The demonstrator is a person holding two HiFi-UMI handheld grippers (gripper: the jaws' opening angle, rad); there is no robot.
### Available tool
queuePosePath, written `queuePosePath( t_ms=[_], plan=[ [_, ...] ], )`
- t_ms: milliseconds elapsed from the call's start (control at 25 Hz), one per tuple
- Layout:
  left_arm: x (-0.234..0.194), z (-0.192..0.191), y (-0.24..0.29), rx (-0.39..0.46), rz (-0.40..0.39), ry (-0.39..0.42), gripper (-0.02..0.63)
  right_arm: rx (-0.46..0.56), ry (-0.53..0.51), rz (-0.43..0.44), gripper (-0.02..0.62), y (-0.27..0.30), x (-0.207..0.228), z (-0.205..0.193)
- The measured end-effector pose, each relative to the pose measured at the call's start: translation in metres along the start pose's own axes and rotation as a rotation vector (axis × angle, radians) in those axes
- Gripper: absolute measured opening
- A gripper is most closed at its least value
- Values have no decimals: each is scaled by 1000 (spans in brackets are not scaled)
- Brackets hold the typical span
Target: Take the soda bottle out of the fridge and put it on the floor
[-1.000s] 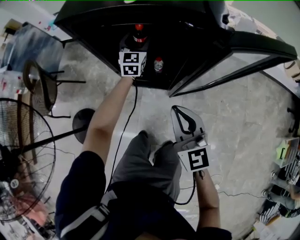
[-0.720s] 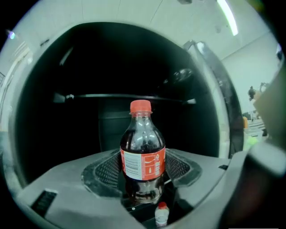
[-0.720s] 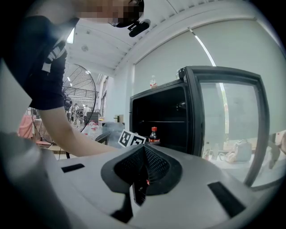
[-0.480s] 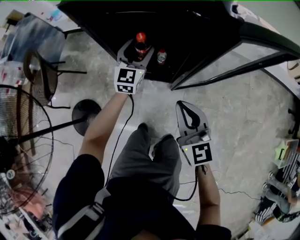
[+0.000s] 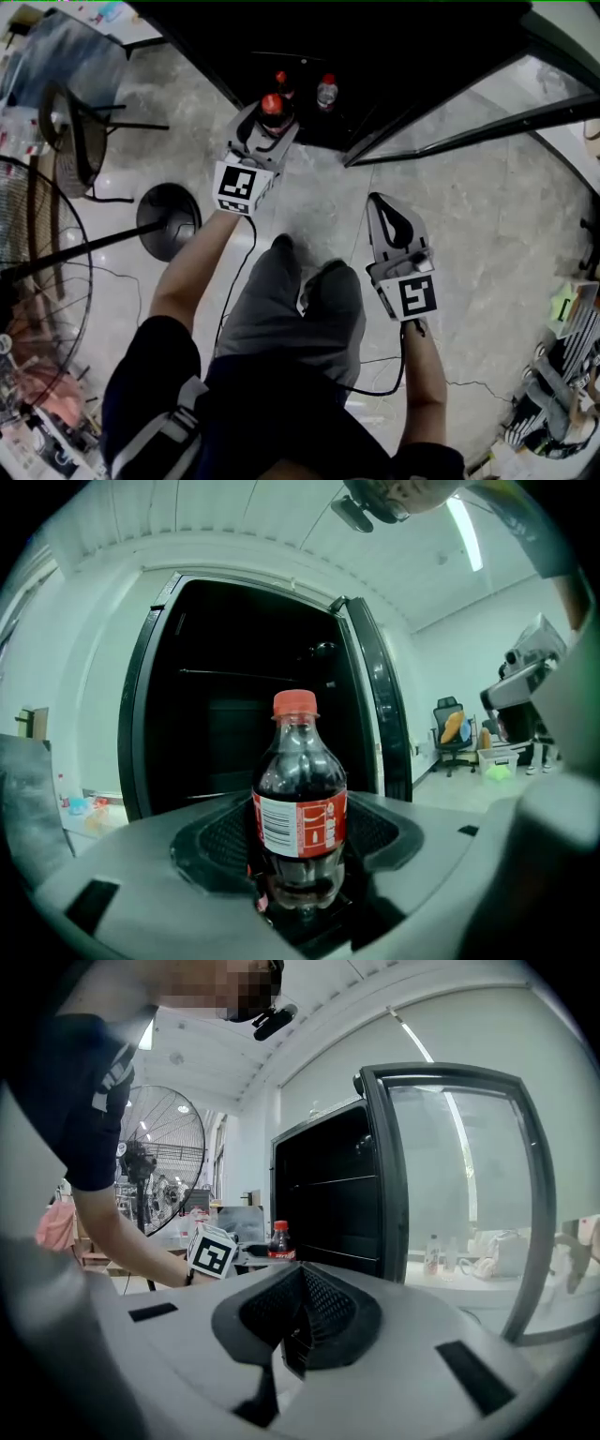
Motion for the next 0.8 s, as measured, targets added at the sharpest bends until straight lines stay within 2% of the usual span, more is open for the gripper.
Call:
queuePosePath(
  t_ms=[400,640,800],
  plan=[
    [16,-113,-12,-39,-20,-25,305,2,-44,25,17,16,15,-84],
    [15,-192,-16,-107,5,-71,305,-13,-50,44,17,34,19,-134],
    [16,-229,-15,-116,11,-85,305,-9,-38,35,17,41,28,-163]
  ],
)
Point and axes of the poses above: the fingertips, and each gripper's own axes: y forward along the fingers, x to its right, z out of its top, the point moved 7 cm from there along -y, backward along the fingers, and after that the axes turned 3 degrees about z, right-handed, at the moved point
